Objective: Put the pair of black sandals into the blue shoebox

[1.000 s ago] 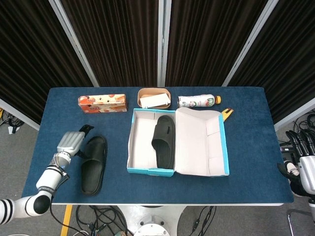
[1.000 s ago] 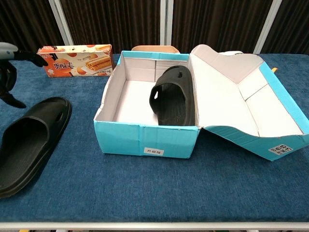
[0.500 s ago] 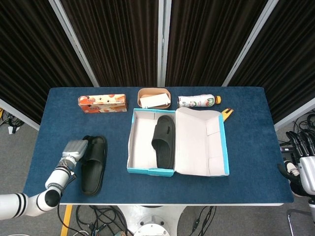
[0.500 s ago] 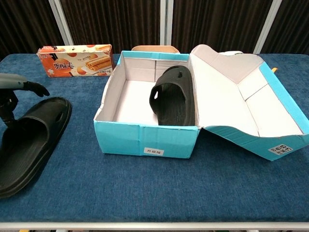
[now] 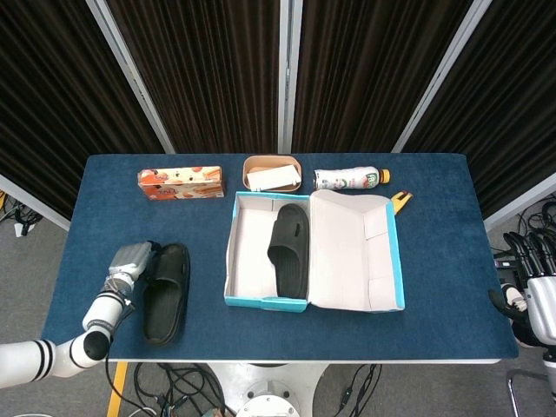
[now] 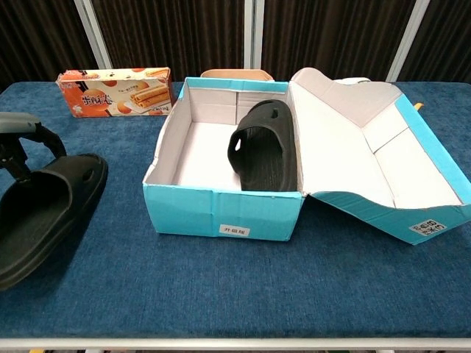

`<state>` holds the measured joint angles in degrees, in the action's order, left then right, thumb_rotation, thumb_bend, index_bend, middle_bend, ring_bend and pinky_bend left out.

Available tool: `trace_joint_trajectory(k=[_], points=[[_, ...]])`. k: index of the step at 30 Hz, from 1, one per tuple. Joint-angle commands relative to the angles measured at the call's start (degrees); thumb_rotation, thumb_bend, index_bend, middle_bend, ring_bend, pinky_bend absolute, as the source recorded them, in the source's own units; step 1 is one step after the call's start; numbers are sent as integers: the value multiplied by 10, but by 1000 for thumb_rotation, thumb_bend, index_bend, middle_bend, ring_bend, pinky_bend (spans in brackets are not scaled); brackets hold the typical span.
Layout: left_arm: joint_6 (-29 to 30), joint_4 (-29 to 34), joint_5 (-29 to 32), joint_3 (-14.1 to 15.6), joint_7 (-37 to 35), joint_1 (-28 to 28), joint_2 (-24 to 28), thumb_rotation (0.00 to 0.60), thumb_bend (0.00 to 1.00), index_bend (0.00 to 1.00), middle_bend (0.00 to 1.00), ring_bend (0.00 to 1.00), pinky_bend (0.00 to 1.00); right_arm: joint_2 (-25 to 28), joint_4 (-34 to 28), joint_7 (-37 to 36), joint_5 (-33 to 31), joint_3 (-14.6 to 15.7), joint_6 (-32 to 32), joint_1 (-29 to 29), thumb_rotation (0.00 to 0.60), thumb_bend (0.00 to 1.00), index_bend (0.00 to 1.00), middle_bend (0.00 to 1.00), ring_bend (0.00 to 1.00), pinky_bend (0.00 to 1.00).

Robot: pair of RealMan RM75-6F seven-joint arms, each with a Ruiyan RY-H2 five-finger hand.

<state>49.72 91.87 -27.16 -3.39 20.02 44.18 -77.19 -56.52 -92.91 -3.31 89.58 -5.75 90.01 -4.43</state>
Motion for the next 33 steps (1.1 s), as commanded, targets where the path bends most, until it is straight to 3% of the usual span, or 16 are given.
trace_joint_trajectory(k=[1, 8, 15, 24, 33], points=[[5, 17, -82, -49, -111, -48, 34, 600, 0, 584, 610, 867, 837, 0, 0, 0, 1, 0, 1, 0, 600, 129, 13, 105, 0, 67], [18, 27, -212, -134, -300, -99, 68, 600, 0, 585, 609, 851, 836, -2, 0, 0, 3, 1, 4, 1, 600, 129, 13, 106, 0, 67], [9, -13, -328, -197, -472, -88, 26, 600, 0, 585, 601, 791, 801, 0, -2, 2, 6, 1, 7, 2, 600, 129, 13, 106, 0, 71], [-32, -126, -411, -208, -570, -6, -88, 600, 0, 571, 590, 670, 729, 8, -14, 13, 3, 2, 12, 7, 600, 129, 13, 106, 0, 75], [28, -311, -510, -176, -608, 56, -224, 600, 0, 571, 587, 636, 671, 16, -25, 23, -5, 2, 16, 15, 600, 130, 13, 106, 0, 76]])
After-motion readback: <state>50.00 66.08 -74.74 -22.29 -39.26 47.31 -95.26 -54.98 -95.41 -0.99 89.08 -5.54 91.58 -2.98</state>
